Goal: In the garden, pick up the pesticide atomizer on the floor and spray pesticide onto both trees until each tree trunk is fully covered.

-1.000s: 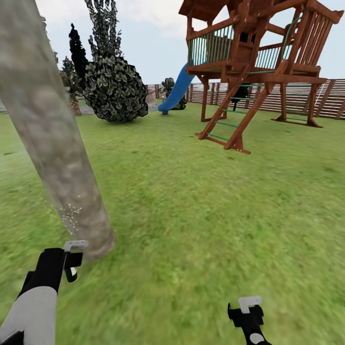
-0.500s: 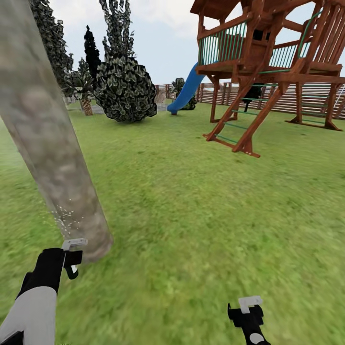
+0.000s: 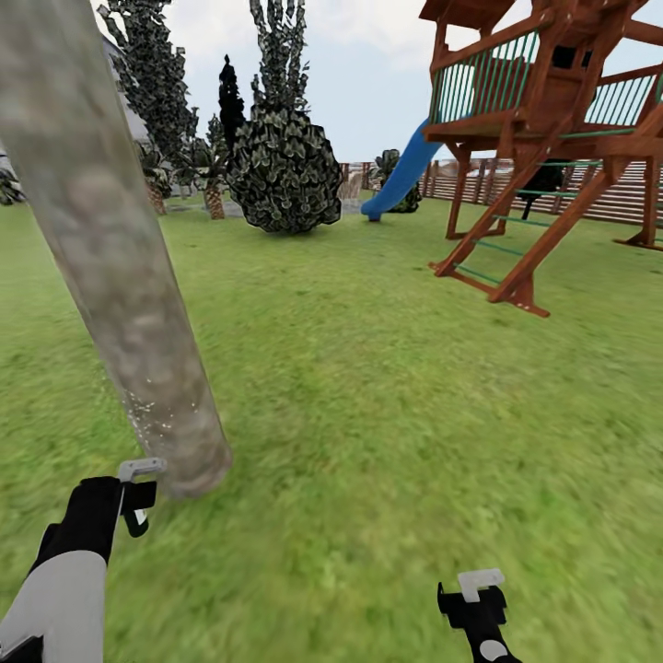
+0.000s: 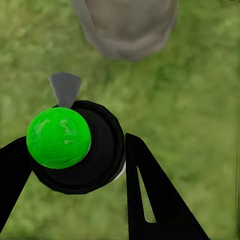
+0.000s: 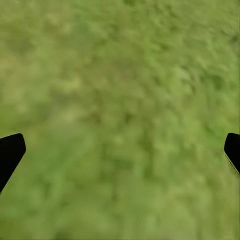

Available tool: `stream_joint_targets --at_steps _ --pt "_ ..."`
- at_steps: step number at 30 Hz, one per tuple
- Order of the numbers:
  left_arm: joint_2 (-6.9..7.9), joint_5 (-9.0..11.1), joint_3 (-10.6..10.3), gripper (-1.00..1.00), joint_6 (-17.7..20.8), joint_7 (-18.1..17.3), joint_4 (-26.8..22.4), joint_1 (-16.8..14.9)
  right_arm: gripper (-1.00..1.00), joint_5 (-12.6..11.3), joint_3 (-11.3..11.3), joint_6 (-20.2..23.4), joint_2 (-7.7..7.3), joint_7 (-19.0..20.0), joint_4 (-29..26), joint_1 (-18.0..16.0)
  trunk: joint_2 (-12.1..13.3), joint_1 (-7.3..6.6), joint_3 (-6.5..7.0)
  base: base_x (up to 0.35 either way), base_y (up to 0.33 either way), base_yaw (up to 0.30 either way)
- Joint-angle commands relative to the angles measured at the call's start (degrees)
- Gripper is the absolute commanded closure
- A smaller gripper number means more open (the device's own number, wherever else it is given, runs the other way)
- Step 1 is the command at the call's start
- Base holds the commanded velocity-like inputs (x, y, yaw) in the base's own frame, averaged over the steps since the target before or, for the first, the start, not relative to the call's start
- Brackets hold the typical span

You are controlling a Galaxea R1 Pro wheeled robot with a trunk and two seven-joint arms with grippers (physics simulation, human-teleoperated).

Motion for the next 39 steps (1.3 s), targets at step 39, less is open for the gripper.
stream_joint_targets --at_steps 39 --pt "-0.53 -0.5 0.2 1.0 0.06 4.72 1.19 -0.08 -1.0 0.6 -0.46 -0.28 0.0 -0.14 0.06 -0.02 -0.02 0.01 -0.05 0.146 -0.244 0.199"
